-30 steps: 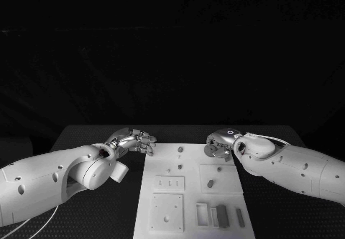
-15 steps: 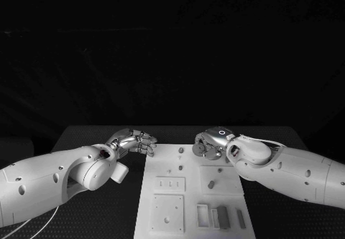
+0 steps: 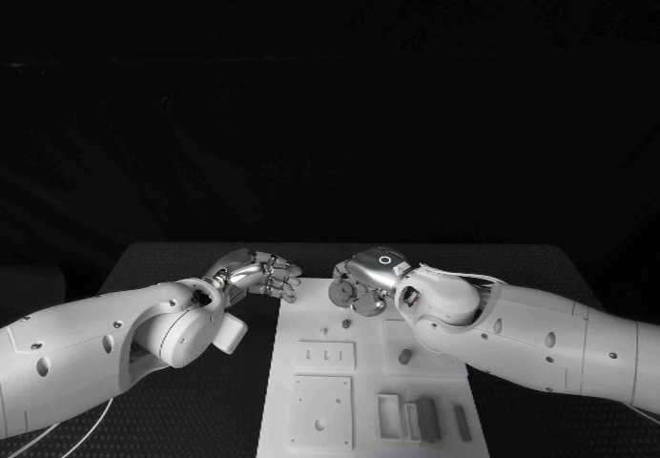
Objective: Assemble the parts on the task board
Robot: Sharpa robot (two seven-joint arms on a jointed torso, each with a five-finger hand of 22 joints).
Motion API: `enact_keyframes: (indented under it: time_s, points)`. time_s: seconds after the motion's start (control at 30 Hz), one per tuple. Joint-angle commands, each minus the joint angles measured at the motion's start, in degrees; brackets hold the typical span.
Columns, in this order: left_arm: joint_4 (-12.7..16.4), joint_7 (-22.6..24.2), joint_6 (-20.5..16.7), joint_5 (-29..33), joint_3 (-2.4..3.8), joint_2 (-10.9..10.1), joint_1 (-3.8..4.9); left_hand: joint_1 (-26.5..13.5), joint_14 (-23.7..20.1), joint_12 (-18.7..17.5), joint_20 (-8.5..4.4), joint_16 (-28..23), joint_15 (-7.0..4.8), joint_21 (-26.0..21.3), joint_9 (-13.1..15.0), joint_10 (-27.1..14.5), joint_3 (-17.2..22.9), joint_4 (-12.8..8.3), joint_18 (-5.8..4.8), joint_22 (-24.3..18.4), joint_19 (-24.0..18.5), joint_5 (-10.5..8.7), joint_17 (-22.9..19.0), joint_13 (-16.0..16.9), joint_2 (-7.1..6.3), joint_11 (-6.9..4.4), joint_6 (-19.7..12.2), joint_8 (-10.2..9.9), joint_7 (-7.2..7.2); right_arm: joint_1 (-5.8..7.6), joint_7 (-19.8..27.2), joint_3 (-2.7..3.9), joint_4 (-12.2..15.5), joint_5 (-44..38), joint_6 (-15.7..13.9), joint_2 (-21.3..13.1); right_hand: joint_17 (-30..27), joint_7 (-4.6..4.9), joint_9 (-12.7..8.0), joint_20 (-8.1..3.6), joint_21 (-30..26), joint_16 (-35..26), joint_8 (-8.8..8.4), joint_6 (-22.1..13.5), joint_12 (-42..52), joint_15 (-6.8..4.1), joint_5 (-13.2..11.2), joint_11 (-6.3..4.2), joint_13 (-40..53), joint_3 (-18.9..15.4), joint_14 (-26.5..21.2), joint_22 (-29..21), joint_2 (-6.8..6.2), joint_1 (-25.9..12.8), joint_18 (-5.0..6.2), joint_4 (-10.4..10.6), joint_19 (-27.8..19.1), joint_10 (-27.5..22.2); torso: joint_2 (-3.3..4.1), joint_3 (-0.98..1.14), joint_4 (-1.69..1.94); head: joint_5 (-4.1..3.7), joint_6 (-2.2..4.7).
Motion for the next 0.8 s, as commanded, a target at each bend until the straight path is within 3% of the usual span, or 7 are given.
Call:
enact_keyframes:
  time_s: [0.03,0.23,0.43,0.57,0.8]
  points:
    - [0.07,0.38,0.74,0.00,0.04,0.20,0.06,-0.45,0.37,-0.37,-0.18,-0.37,-0.04,-0.39,-0.04,0.21,-0.07,0.33,1.15,0.08,-0.15,0.24,0.08,0.09,0.08,0.16,0.02,-0.35,0.28,-0.03,-0.37,-0.17,-0.84,-1.65,0.36,0.72,-0.08,-0.46,-0.11,-0.30,0.11,0.11,-0.17,11.21,0.16,-0.34,0.13,-1.17,-0.13,0.06,0.66,0.59,-0.57,-0.01,0.86,0.31,0.49,-1.51,0.05,-0.07,0.16,0.11,-0.07]
    - [0.09,0.32,0.75,0.00,0.04,0.12,0.06,-0.47,0.37,-0.40,-0.17,-0.41,-0.03,-0.41,-0.04,0.21,-0.07,0.34,1.15,0.09,-0.16,0.24,0.11,0.10,0.07,0.17,0.01,-0.37,0.28,-0.04,-0.87,-0.67,-2.03,-4.17,0.06,2.24,-0.07,-0.37,-0.17,-0.33,0.04,0.07,-0.37,11.01,0.14,-0.29,0.12,-1.10,-0.25,0.12,0.64,0.60,-0.74,0.08,0.86,0.33,0.48,-1.56,0.05,-0.01,-0.04,0.30,-0.17]
    - [0.12,0.34,0.77,0.00,0.04,0.11,0.06,-0.49,0.37,-0.43,-0.17,-0.44,-0.02,-0.42,-0.04,0.20,-0.08,0.35,1.15,0.10,-0.16,0.24,0.13,0.11,0.07,0.17,0.00,-0.38,0.29,-0.06,-1.37,-2.22,-2.84,-8.33,-0.90,3.28,-0.06,-0.33,-0.19,-0.36,0.01,0.04,-0.46,11.01,0.17,-0.23,0.10,-1.05,-0.37,0.11,0.67,0.63,-1.16,0.16,0.86,0.28,0.51,-1.57,0.03,0.02,-0.05,0.47,-0.30]
    - [0.02,0.31,0.72,0.00,0.04,0.01,0.06,-0.49,0.37,-0.45,-0.17,-0.46,-0.02,-0.43,-0.04,0.20,-0.08,0.36,1.15,0.11,-0.17,0.24,0.15,0.12,0.06,0.17,0.00,-0.39,0.29,-0.17,-2.29,-2.46,-2.66,-10.38,-1.12,3.43,-0.07,-0.33,-0.20,-0.38,-0.02,-0.02,-0.50,11.12,0.20,-0.20,0.11,-1.04,-0.50,0.15,0.73,0.63,-1.61,0.18,0.86,0.38,0.59,-1.51,0.03,0.12,-0.03,0.48,-0.36]
    - [0.07,0.28,0.92,0.00,0.04,0.11,0.06,-0.50,0.37,-0.48,-0.17,-0.51,-0.02,-0.44,-0.04,0.20,-0.08,0.37,1.15,0.12,-0.17,0.24,0.19,0.13,0.05,0.18,-0.01,-0.41,0.30,-0.17,-2.48,-2.51,-3.00,-10.49,-0.56,4.00,-0.07,-0.34,-0.22,-0.42,-0.08,-0.08,-0.59,11.27,0.27,-0.20,0.11,-1.05,-0.73,0.24,0.91,0.62,-2.11,0.08,0.86,0.84,0.78,-1.33,0.04,0.09,-0.16,0.50,-0.32]
